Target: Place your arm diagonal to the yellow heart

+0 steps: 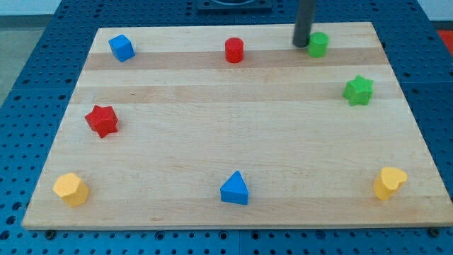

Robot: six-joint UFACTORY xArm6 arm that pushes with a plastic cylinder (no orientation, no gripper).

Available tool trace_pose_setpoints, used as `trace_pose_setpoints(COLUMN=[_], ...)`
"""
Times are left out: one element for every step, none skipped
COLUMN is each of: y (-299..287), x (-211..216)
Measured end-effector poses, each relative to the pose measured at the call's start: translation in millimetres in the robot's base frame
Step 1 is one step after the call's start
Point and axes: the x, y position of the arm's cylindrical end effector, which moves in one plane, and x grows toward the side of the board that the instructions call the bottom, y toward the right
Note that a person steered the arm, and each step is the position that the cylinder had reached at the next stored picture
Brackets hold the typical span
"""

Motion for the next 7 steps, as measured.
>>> trace_pose_setpoints(y=[8.4, 19.0, 24.2, 13.6, 6.9, 4.5, -14.7], x=[0.0, -0.4, -0.4, 3.0, 4.4, 4.5, 45.8])
